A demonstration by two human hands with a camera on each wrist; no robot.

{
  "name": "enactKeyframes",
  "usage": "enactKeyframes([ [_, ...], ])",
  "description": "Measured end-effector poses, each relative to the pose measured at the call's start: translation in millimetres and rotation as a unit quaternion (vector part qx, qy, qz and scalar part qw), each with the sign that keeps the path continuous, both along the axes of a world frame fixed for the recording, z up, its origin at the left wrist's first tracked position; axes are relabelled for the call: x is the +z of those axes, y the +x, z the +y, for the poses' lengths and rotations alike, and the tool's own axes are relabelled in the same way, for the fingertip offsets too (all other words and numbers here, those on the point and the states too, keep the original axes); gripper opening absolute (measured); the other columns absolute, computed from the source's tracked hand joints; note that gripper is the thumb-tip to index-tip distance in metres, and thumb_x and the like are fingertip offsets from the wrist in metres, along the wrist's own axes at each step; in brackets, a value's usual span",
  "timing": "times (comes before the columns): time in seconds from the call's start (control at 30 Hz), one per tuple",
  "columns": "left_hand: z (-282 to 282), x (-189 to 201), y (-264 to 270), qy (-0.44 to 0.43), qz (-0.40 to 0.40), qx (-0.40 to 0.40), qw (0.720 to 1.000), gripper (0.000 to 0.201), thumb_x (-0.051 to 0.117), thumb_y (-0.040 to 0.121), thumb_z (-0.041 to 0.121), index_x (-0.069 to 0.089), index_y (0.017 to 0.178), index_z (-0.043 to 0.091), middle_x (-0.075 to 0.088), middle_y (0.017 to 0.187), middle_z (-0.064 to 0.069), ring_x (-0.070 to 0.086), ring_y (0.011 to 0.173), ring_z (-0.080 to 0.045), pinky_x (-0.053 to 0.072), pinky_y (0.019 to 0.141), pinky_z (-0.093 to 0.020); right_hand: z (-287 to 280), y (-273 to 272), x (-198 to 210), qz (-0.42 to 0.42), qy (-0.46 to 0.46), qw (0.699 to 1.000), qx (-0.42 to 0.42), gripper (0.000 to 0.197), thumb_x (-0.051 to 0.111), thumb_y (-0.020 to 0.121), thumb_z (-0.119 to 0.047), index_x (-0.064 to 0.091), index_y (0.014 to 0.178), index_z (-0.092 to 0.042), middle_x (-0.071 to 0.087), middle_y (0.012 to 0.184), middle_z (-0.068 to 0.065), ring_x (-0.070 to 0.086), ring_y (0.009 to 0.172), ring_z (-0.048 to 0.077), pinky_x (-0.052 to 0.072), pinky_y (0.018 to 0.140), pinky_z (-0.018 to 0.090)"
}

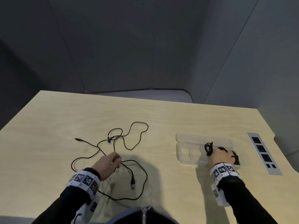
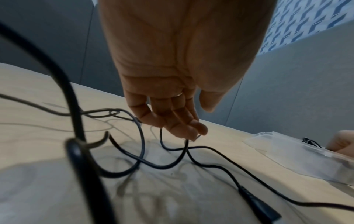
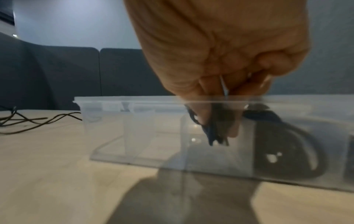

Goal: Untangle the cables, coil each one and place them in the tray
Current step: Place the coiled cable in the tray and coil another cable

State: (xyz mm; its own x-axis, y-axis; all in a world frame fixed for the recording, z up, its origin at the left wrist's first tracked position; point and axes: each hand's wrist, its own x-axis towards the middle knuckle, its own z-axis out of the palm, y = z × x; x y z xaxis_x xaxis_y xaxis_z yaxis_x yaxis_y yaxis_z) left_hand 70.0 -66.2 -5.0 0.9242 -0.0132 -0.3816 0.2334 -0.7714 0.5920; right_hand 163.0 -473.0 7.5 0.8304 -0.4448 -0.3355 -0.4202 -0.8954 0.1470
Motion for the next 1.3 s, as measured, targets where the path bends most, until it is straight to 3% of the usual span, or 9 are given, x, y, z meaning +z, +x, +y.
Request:
enactKeyframes([
  [0.23, -21.4, 9.3, 10.0, -0.012, -0.019, -0.042, 0.999, 0.014, 0.042, 0.098, 0.03, 0.053, 0.102, 0.024, 0.066, 0.085, 0.01, 0.057, 0.069, -0.006, 0.046, 0.064, -0.021, 0.3, -0.6, -1.0, -0.006, 0.109, 0.992, 0.062, 0.025, 0.053, 0.087, -0.025, 0.063, 0.069, -0.011, 0.067, 0.087, 0.009, 0.061, 0.09, 0.028, 0.047, 0.071, 0.03],
  [0.5, -66.1, 21.4, 24.5, 0.007, -0.048, -0.143, 0.989, 0.017, 0.042, 0.097, 0.032, 0.057, 0.104, 0.027, 0.063, 0.088, 0.014, 0.058, 0.08, -0.008, 0.044, 0.071, -0.024, 64.7, -37.4, -0.8, -0.065, 0.241, 0.947, 0.2, 0.02, 0.066, 0.084, -0.015, 0.067, 0.103, -0.01, 0.069, 0.088, 0.005, 0.062, 0.096, 0.025, 0.044, 0.077, 0.024],
  [0.63, -86.3, 19.9, 25.3, 0.007, -0.155, -0.222, 0.963, 0.022, 0.05, 0.094, 0.026, 0.059, 0.113, 0.021, 0.056, 0.114, 0.004, 0.054, 0.102, -0.014, 0.043, 0.09, -0.03, 93.1, -48.7, -5.5, -0.04, 0.274, 0.922, 0.27, 0.01, 0.062, 0.086, -0.014, 0.069, 0.091, -0.008, 0.045, 0.06, -0.012, 0.049, 0.076, 0.014, 0.034, 0.071, 0.018],
  [0.77, -106.3, 6.8, 36.3, 0.046, -0.163, -0.292, 0.941, 0.052, 0.056, 0.091, 0.019, 0.04, 0.141, 0.021, 0.037, 0.148, -0.001, 0.04, 0.13, -0.018, 0.034, 0.108, -0.034, 104.9, -43.6, -13.9, 0.011, 0.273, 0.913, 0.303, 0.015, 0.056, 0.085, -0.012, 0.06, 0.071, -0.009, 0.058, 0.079, 0.008, 0.056, 0.08, 0.024, 0.043, 0.074, 0.026],
  [0.87, -118.7, -1.3, 45.3, 0.111, -0.12, -0.321, 0.933, 0.058, 0.052, 0.094, 0.015, 0.029, 0.147, 0.017, 0.029, 0.153, -0.003, 0.032, 0.137, -0.021, 0.03, 0.112, -0.034, 103.7, -40.1, -19.8, 0.02, 0.268, 0.906, 0.326, 0.014, 0.052, 0.084, -0.012, 0.062, 0.079, -0.004, 0.063, 0.092, 0.012, 0.059, 0.088, 0.027, 0.047, 0.082, 0.032],
  [0.97, -123.0, 2.1, 51.9, 0.154, -0.186, -0.347, 0.906, 0.049, 0.065, 0.085, 0.018, 0.053, 0.131, 0.014, 0.054, 0.134, -0.006, 0.052, 0.119, -0.026, 0.045, 0.094, -0.039, 103.7, -44.4, -18.4, 0.012, 0.246, 0.899, 0.363, 0.02, 0.049, 0.087, -0.013, 0.064, 0.094, -0.003, 0.056, 0.101, 0.014, 0.055, 0.094, 0.03, 0.044, 0.084, 0.035],
  [1.1, -126.2, 7.9, 60.2, 0.217, -0.295, -0.399, 0.841, 0.034, 0.09, 0.048, 0.038, 0.072, 0.074, 0.027, 0.068, 0.08, 0.009, 0.064, 0.07, -0.013, 0.047, 0.057, -0.023, 103.9, -48.1, -20.3, 0.009, 0.246, 0.893, 0.375, 0.022, 0.046, 0.088, -0.014, 0.061, 0.098, 0.0, 0.051, 0.102, 0.016, 0.051, 0.094, 0.031, 0.042, 0.082, 0.037],
  [1.23, -127.5, 16.4, 69.8, 0.277, -0.308, -0.444, 0.795, 0.025, 0.084, 0.056, 0.048, 0.068, 0.067, 0.033, 0.064, 0.079, 0.013, 0.06, 0.073, -0.011, 0.045, 0.062, -0.023, 101.5, -48.6, -19.8, 0.004, 0.273, 0.887, 0.373, 0.025, 0.047, 0.085, -0.018, 0.062, 0.095, -0.001, 0.054, 0.097, 0.014, 0.055, 0.09, 0.031, 0.045, 0.081, 0.035],
  [1.3, -130.5, 21.3, 70.4, 0.312, -0.282, -0.446, 0.79, 0.016, 0.074, 0.07, 0.05, 0.07, 0.076, 0.037, 0.065, 0.103, 0.01, 0.059, 0.098, -0.015, 0.046, 0.079, -0.03, 101.4, -49.9, -17.2, -0.01, 0.288, 0.884, 0.368, 0.028, 0.047, 0.08, -0.025, 0.061, 0.092, -0.004, 0.056, 0.092, 0.012, 0.055, 0.086, 0.027, 0.042, 0.075, 0.03],
])
